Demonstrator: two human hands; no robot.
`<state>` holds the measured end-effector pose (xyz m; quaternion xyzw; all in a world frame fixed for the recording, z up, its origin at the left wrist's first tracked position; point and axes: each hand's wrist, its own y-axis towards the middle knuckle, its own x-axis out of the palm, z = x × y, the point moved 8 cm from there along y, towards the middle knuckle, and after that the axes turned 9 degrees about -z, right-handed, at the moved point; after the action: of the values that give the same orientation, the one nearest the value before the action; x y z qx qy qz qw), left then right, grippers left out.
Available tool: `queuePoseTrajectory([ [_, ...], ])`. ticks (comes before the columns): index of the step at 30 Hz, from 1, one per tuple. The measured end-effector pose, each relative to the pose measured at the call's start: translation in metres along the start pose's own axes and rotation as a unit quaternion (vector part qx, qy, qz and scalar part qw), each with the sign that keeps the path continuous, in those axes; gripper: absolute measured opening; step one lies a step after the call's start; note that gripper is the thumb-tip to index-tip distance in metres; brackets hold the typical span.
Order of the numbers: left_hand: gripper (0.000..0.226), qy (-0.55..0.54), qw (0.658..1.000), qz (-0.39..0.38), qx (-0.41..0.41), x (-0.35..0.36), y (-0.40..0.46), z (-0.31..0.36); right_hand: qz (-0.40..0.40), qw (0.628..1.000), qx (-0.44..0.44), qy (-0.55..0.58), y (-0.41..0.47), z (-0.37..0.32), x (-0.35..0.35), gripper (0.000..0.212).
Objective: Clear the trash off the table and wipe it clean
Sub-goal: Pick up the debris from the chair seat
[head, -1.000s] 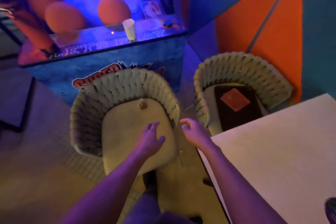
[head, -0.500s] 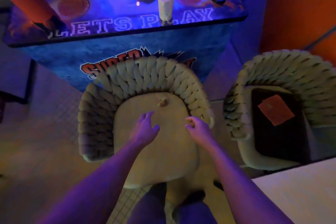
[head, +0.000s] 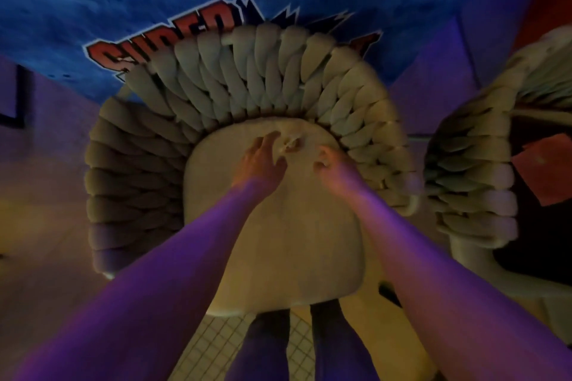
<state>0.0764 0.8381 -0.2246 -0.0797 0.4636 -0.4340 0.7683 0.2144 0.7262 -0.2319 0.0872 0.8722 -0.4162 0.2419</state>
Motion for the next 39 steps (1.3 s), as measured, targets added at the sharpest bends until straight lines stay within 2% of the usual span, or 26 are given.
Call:
queuePoseTrajectory([
  [8,0.058,0.018,0.996,0.037,0.084,0.030,0.056,-0.009,0.010,0.998,-0.036,-0.048,0.082,0.015,0.031,0.061],
  [12,0.048,-0.002,0.991,0.053,0.127,0.045,0.068,-0.014,0.013,0.997,-0.047,-0.052,0.109,0.026,0.044,0.065],
  [20,0.038,-0.011,0.984,0.089,0.152,0.048,0.075,-0.011,0.055,0.996,-0.063,-0.019,0.129,0.022,0.045,0.046],
  [25,0.037,-0.025,0.982,0.090,0.165,0.035,0.055,0.004,0.089,0.990,-0.094,0.063,0.095,0.018,0.033,0.032],
  [32,0.035,-0.033,0.981,0.064,0.179,0.002,-0.004,0.056,0.096,0.982,-0.096,0.130,0.010,0.007,0.001,0.036],
  [39,0.033,-0.037,0.963,0.057,0.262,-0.035,-0.081,0.135,0.146,0.971,-0.105,0.158,-0.106,-0.019,-0.058,0.040],
])
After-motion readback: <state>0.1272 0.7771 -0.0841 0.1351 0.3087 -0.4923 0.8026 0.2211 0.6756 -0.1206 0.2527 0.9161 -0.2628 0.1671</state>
